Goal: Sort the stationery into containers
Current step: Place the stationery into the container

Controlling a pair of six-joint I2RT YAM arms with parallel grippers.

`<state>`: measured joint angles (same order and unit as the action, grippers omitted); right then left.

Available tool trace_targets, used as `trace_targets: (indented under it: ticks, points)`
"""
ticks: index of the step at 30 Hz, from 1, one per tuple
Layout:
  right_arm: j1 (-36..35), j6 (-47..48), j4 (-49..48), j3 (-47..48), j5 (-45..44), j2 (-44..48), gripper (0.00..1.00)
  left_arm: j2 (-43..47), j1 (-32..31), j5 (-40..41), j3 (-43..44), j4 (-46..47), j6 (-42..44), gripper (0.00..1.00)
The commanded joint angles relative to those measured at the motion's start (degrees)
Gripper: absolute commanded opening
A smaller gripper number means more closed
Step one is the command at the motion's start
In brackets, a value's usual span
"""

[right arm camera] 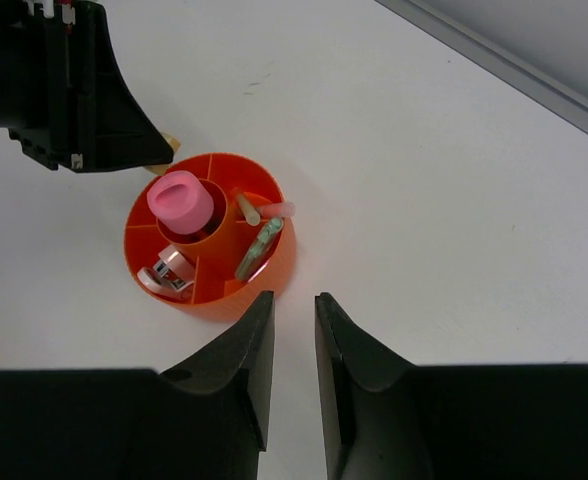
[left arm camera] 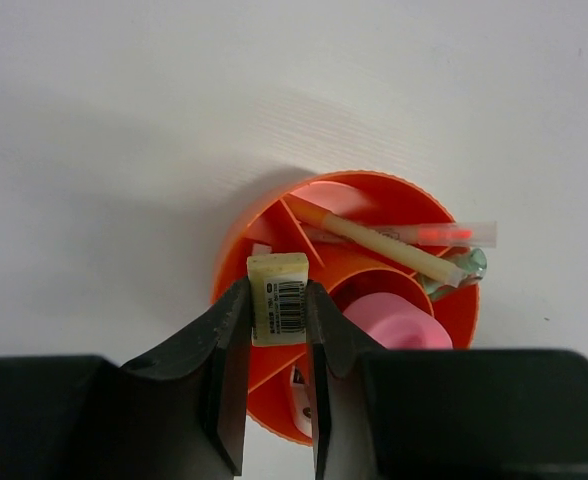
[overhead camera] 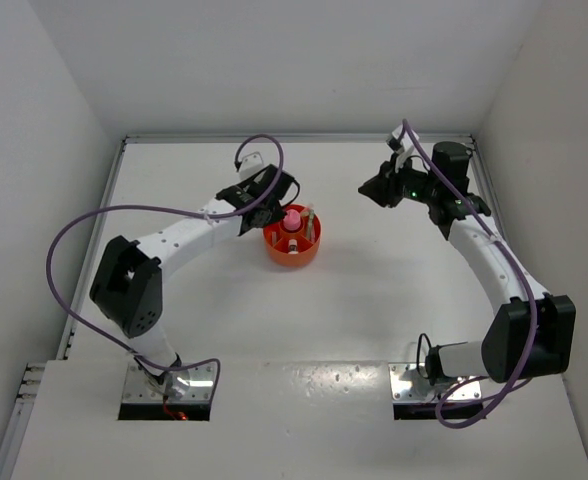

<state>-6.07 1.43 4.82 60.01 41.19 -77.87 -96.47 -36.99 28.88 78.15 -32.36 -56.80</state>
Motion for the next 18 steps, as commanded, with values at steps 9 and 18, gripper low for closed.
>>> trace_targets:
  ticks: [9,18]
  points:
    - [1.14,-0.38,-1.92,1.87,2.49,-0.09,0.25,-1.01,0.61,-4.27,-2.56,3.18,0.63,0.28]
    - [1.14,-0.90,-1.92,1.87,3.02,-0.09,0.25,-1.01,1.13,-4.89,-4.41,3.18,0.02,0.32]
